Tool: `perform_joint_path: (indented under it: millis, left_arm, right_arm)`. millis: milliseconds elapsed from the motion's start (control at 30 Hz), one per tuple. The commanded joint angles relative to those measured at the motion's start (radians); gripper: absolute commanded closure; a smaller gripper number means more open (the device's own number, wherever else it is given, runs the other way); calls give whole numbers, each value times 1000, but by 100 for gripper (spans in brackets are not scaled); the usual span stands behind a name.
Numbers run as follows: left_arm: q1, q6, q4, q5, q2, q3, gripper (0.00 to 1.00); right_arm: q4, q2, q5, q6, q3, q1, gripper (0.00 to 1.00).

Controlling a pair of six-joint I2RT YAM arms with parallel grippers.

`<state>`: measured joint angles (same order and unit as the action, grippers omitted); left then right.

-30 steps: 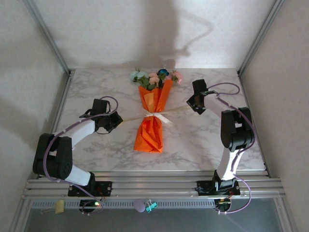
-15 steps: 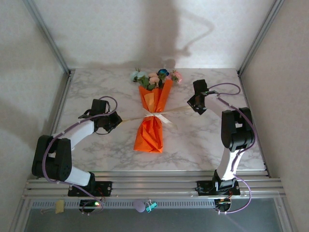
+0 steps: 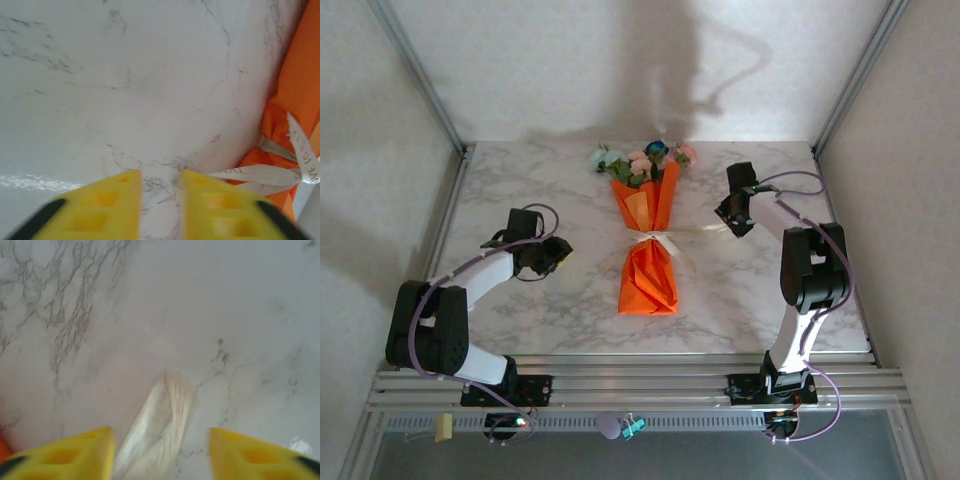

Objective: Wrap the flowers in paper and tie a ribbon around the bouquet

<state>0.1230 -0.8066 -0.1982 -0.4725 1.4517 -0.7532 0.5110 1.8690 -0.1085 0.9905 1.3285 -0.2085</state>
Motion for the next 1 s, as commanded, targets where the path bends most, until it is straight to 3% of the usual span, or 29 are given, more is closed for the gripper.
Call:
perform_joint_path:
  millis: [0, 33, 67, 167, 300, 367, 433, 467, 500, 567, 633, 667, 800, 967]
  left_arm:
    - [22, -29, -7, 20, -56, -87, 36]
    - [28, -32, -9, 21, -66, -108, 6]
    - [31, -35, -9, 25, -77, -132, 0]
    - [31, -35, 15, 69, -128, -181, 0]
    - [32, 17, 46, 223, -247, -207, 0]
    - [43, 75, 2, 416, -345, -210, 0]
    - [67, 52, -95, 752, -440, -191, 0]
    - [89, 46, -91, 927, -497, -126, 0]
    - [91, 91, -30, 1022, -551, -44, 0]
    - [88, 431, 238, 1030, -677, 200, 0]
    - [80, 556, 371, 1065, -739, 374, 0]
    - [59, 608, 443, 1027, -760, 447, 0]
    - [-15, 667, 798, 886, -706, 625, 0]
    - [-85, 672, 1197, 736, -300, 626, 0]
  right_arm:
    - [110, -117, -43, 49, 1, -9, 16]
    - [126, -152, -60, 57, -9, -8, 10]
    - [143, -187, -79, 55, -13, -5, 1]
    - [138, -258, -88, -45, 0, 11, 1]
    - [90, -401, -120, -260, -22, 21, 1]
    - [101, -506, -186, -332, -74, 21, 1]
    - [92, -618, -306, -402, -170, 20, 1]
    - [7, -695, -327, -489, -275, 21, 1]
    - [-124, -763, -327, -589, -394, 21, 1]
    - [-426, -893, -329, -712, -693, 11, 1]
    - [-637, -957, -334, -839, -885, -2, 1]
    - [-693, -965, -348, -878, -960, -6, 1]
    - [-997, -847, -310, -892, -1068, 9, 1]
    - [-1234, -549, -229, -952, -994, 26, 1]
